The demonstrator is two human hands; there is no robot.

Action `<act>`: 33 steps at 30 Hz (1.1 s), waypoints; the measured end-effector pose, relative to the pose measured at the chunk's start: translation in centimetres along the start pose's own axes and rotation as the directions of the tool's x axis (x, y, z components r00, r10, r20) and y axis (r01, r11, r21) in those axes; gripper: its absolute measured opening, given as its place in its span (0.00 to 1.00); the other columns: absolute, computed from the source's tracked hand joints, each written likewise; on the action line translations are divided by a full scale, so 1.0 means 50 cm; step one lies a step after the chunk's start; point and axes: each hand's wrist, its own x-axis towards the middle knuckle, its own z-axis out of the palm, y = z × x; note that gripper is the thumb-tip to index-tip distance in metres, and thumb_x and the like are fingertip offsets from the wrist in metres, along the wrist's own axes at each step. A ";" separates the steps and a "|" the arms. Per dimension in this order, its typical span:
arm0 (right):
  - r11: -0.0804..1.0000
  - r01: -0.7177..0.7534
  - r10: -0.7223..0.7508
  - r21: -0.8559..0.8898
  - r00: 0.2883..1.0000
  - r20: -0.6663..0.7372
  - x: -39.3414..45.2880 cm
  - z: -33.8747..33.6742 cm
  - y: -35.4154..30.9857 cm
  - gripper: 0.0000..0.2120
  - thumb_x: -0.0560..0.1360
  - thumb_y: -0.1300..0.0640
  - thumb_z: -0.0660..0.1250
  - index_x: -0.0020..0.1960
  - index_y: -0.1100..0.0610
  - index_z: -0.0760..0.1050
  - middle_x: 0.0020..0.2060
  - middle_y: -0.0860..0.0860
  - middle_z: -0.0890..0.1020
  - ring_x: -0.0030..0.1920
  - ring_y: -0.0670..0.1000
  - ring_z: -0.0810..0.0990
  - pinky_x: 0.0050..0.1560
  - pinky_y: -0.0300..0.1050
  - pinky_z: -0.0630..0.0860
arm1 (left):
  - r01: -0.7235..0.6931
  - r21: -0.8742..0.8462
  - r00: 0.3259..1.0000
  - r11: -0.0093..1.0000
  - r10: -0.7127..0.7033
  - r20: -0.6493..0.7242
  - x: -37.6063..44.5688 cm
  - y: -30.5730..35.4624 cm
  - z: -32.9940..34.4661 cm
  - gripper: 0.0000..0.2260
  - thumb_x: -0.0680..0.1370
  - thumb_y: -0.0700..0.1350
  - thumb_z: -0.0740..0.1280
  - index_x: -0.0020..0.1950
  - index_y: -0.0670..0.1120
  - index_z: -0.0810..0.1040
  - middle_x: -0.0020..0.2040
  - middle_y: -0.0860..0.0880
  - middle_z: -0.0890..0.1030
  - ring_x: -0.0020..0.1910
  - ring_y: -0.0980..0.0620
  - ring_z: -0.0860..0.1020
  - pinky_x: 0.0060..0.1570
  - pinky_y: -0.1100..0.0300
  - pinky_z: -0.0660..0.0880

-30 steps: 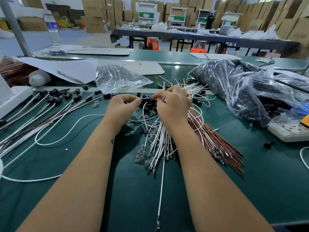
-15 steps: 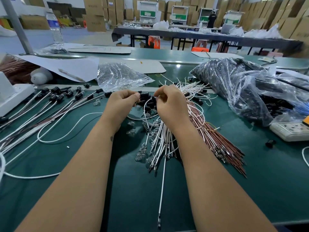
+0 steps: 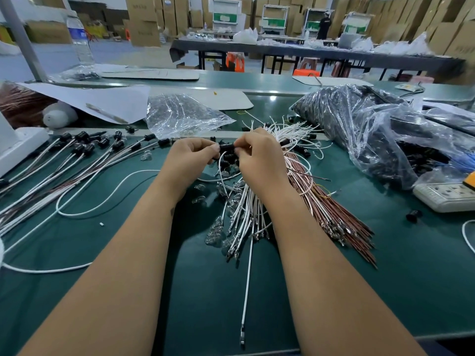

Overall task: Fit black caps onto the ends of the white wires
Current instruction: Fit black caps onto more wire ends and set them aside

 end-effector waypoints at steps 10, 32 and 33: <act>0.999 0.041 -0.043 0.023 0.997 0.060 -0.005 -0.005 -0.010 0.13 0.75 0.68 0.62 0.57 0.61 0.78 0.46 0.55 0.81 0.47 0.52 0.78 0.51 0.44 0.75 | -0.158 0.211 0.987 0.965 0.158 0.018 -0.007 0.002 0.004 0.02 0.77 0.40 0.68 0.46 0.46 0.80 0.36 0.53 0.79 0.32 0.64 0.74 0.35 0.76 0.68; 0.888 0.177 -0.152 -0.425 0.984 0.093 -0.008 0.031 -0.001 0.05 0.80 0.58 0.61 0.54 0.54 0.74 0.50 0.50 0.77 0.53 0.52 0.72 0.54 0.47 0.65 | -0.228 0.652 0.969 0.723 0.234 0.078 0.001 -0.008 -0.007 0.04 0.79 0.42 0.64 0.47 0.46 0.77 0.46 0.47 0.79 0.49 0.43 0.75 0.51 0.48 0.72; 0.897 0.147 -0.130 -0.417 0.989 0.068 -0.007 0.027 0.002 0.05 0.80 0.58 0.60 0.52 0.55 0.74 0.47 0.49 0.76 0.51 0.51 0.72 0.53 0.46 0.65 | -0.199 0.675 0.972 0.711 0.231 0.042 0.003 -0.013 -0.013 0.04 0.79 0.42 0.63 0.47 0.47 0.77 0.46 0.46 0.79 0.48 0.43 0.75 0.51 0.48 0.72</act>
